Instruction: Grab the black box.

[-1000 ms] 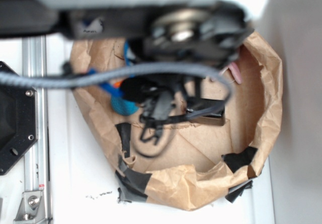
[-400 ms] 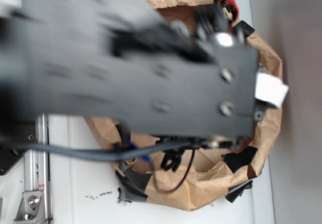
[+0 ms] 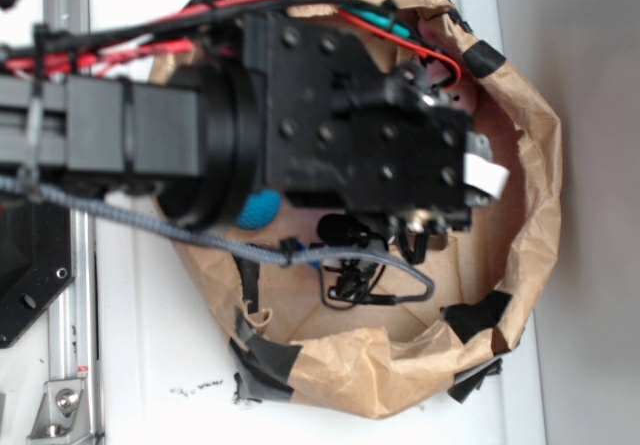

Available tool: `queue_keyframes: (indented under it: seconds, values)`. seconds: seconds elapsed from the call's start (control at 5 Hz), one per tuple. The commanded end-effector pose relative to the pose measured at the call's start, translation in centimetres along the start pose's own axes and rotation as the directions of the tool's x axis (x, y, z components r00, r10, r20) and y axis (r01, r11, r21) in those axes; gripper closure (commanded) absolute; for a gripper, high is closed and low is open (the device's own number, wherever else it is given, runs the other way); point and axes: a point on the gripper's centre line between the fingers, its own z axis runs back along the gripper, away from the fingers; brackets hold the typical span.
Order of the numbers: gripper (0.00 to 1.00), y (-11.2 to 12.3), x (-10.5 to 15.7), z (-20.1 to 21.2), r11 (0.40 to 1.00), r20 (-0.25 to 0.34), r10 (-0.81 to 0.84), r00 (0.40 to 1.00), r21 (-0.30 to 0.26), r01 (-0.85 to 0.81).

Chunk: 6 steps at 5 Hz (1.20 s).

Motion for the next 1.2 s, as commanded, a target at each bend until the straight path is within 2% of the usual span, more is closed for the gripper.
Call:
queue_keyframes:
  seconds: [0.0, 0.2, 0.4, 0.6, 0.8, 1.0]
  values:
    - [0.0, -2.0, 2.9, -1.8, 0.999, 0.079, -0.03, 0.996, -0.026, 0.032]
    - [0.0, -1.8, 4.4, -2.5, 0.999, 0.063, -0.033, 0.997, -0.038, 0.035]
    - [1.0, -1.3, 4.7, -2.8, 0.998, 0.031, 0.003, 1.0, -0.064, -0.001]
    - [1.0, -0.3, 3.9, 1.1, 0.999, 0.044, -0.004, 0.999, -0.034, 0.005]
    - [1.0, 0.3, 1.4, 6.2, 0.998, 0.113, 0.065, 0.991, -0.019, -0.064]
    - [1.0, 0.5, 0.5, 11.2, 0.992, 0.146, 0.124, 0.981, -0.032, -0.121]
